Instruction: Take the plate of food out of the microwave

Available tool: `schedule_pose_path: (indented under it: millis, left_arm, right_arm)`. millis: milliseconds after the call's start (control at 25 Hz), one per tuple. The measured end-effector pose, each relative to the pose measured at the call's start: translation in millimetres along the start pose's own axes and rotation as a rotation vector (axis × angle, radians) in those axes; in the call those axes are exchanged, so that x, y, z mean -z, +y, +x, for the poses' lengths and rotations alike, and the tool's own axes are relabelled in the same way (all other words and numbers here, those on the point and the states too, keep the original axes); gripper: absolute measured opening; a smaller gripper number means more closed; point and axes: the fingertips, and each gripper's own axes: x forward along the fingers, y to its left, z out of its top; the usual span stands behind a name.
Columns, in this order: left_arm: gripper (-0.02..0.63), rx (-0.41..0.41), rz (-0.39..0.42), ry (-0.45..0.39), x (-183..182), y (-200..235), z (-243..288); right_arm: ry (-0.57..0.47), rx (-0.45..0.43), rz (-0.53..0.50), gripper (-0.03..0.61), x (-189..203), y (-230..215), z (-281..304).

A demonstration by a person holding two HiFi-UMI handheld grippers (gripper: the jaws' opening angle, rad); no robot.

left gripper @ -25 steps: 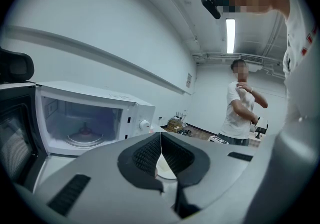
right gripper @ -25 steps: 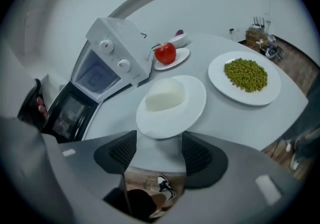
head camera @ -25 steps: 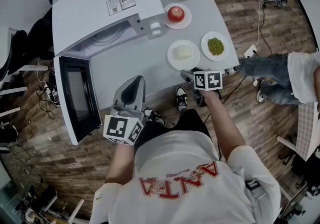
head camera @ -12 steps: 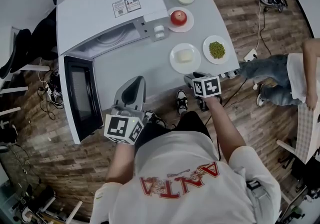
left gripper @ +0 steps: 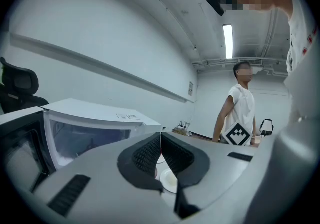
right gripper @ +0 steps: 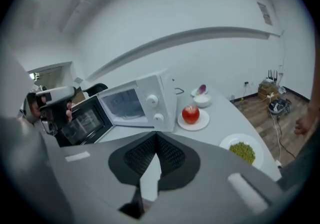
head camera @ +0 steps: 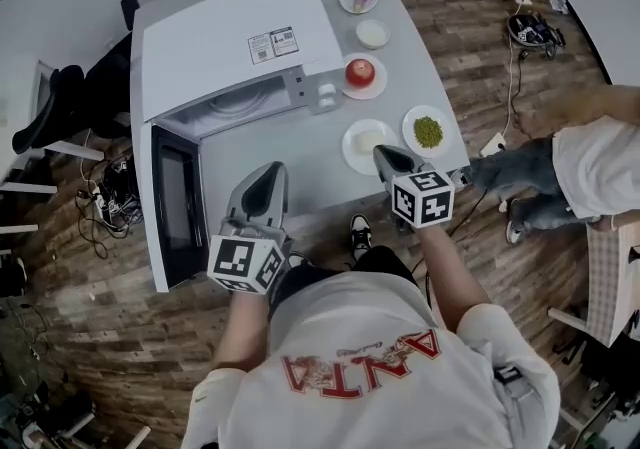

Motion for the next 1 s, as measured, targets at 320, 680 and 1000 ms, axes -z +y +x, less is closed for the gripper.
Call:
schedule_pose_path:
  millis: [320, 680, 1000]
  left_arm:
    - [0.011, -0.019, 0.038, -0.039, -40.3, 4.5, -12.1]
    - [0.011, -0.007, 0.104, -0.081, -84.5, -7.7, -21.4]
    - [0.011, 0.006, 0.133, -0.102, -98.8, -14.4, -25.1]
  right_arm:
    - [-0.291, -0.045, -0.112, 0.002, -110.8, 43.7, -59.4]
    - [-0.485, -0.089, -0.206, 0.002, -180.3, 78.2, -123.7]
    - [-0.501, -0.111, -0.244, 0.002, -189.2, 87.9, -129.6]
